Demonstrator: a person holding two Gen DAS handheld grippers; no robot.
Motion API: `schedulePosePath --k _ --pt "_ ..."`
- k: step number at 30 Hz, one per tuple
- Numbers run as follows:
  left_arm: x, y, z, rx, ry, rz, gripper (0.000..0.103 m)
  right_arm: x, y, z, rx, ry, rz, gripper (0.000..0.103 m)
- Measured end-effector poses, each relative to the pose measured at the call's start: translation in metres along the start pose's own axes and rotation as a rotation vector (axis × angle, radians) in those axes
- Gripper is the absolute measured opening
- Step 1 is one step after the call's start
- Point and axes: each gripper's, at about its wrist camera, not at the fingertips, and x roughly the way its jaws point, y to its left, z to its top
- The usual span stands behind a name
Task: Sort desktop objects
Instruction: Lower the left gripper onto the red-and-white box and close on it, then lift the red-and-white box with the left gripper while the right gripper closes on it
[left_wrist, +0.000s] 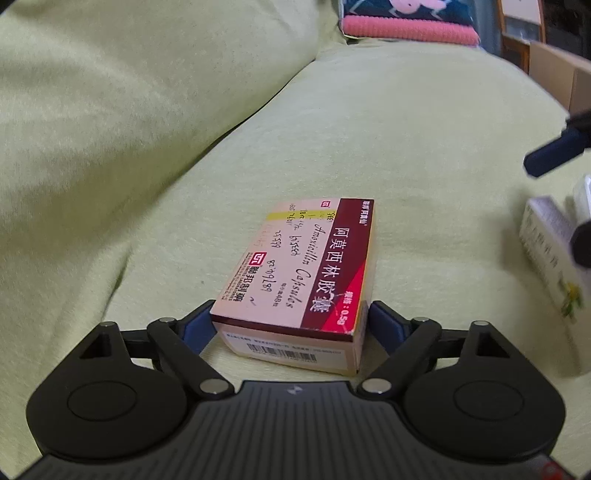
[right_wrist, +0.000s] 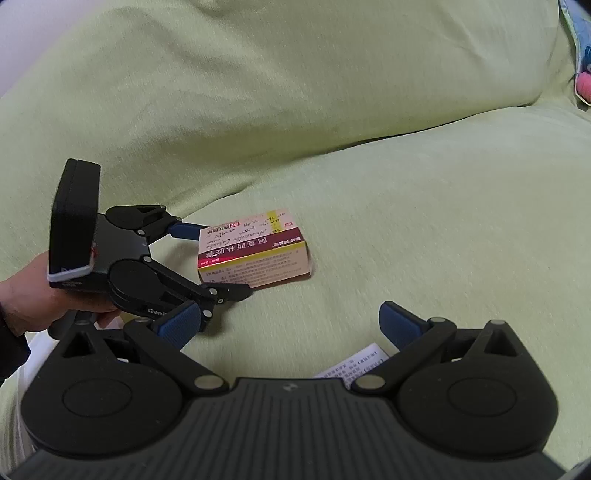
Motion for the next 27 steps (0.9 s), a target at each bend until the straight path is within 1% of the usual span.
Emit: schedulePosePath --k 2,4,9,14,20,24,27 --pt "-0.005 -0.002 0.0 -0.027 -0.001 -0.009 0.08 -0.002 0.0 0.0 0.004 0.001 -0.005 0.102" --pt "-0.011 -0.006 -0.001 -0.051 0.001 -0.008 0.079 -0.006 -0.001 -0.001 0.01 0.002 -0.012 0.102" --pt "-0.026 -0.022 -0.006 -0.082 0.012 -0.009 0.079 -0.021 0.002 -0.003 0.011 0.002 -0.019 0.102" --pt "-0.049 -0.042 -0.011 -0.146 0.027 0.012 0.078 -0.041 0.003 -0.005 0.026 -0.004 -0.026 0.102" --pt "-0.084 -0.071 -0.023 -0.236 0.035 0.059 0.078 -0.07 0.01 -0.012 0.034 -0.01 -0.025 0.102" --pt "-0.104 -0.1 -0.033 -0.248 0.041 0.077 0.078 -0.09 0.021 -0.021 0.025 -0.003 -0.02 0.102" --pt "-0.121 -0.117 -0.045 -0.28 0.039 0.082 0.078 -0.104 0.031 -0.031 0.024 0.01 -0.017 0.102"
